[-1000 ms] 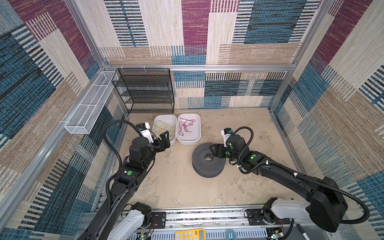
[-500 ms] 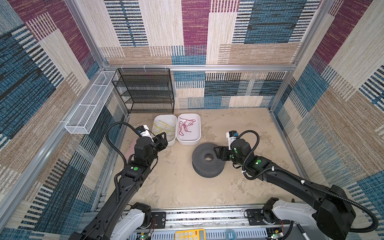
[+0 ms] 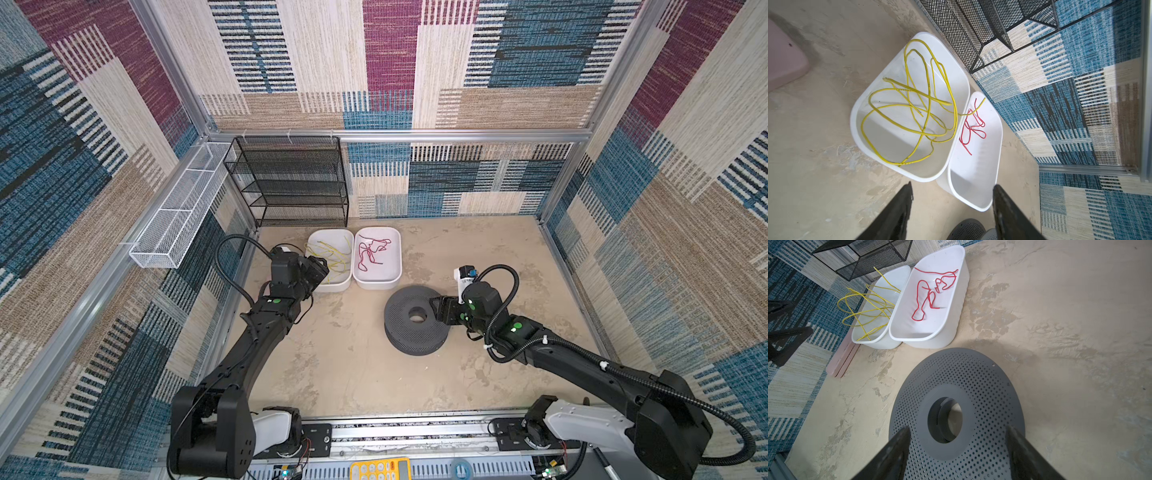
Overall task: Wrap the cables
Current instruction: 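Lower the left gripper into the tub and close on the yellow cable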
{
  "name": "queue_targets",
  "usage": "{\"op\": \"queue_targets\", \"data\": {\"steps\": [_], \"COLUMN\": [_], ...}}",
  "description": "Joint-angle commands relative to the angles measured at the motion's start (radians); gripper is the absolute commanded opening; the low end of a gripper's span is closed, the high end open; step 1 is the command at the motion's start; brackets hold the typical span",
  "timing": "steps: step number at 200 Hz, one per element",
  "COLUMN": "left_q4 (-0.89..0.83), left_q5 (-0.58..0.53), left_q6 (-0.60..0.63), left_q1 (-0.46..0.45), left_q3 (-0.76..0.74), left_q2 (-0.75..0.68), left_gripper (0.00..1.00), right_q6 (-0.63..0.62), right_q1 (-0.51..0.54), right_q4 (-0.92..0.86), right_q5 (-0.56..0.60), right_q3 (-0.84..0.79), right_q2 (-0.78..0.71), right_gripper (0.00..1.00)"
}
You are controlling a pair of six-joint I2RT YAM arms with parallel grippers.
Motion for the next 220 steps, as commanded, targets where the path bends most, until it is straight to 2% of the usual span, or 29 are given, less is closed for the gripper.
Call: {"op": "queue_targets", "data": {"steps": [1,15,40,58,78,143,220], "left_q4": [0.012,0.047,0.097,0.096,0.115,0.217,0.354], "left_q5": [0.011,0.008,-0.009,-0.049,-0.092,-0.074,-0.048], "left_q6": [-0.018,-0.033,-0.064,-0.065,-0.085,-0.144,-0.185], "left_q1": [0.0,0.002,0.002,0.003,0.015,0.068,0.117], "left_q3": [0.02,0.008,-0.007,0.007,0.006,0.013,0.005], "left_q2": [0.059,0.08,0.103,0.121,0.14,0.227,0.318], "left_gripper": [0.56,0.5,0.46,0.47,0.52,0.51,0.33], "right_q6": [0.005,0.003,0.004,0.007,0.01,0.025,0.043], "right_q1": [0.0,0.0,0.0,0.0,0.0,0.0,0.0], "right_q4": [0.031,0.029,0.028,0.035,0.033,0.034,0.037], "right_q5": [0.019,0.019,0.018,0.015,0.009,0.0,-0.01], "right_q3": [-0.005,-0.003,-0.003,-0.008,-0.005,-0.022,-0.043], "right_q2": [-0.007,-0.007,-0.006,-0.002,0.008,0.011,0.001], "right_gripper": [0.74,0.74,0.74,0.74,0.74,0.74,0.73]}}
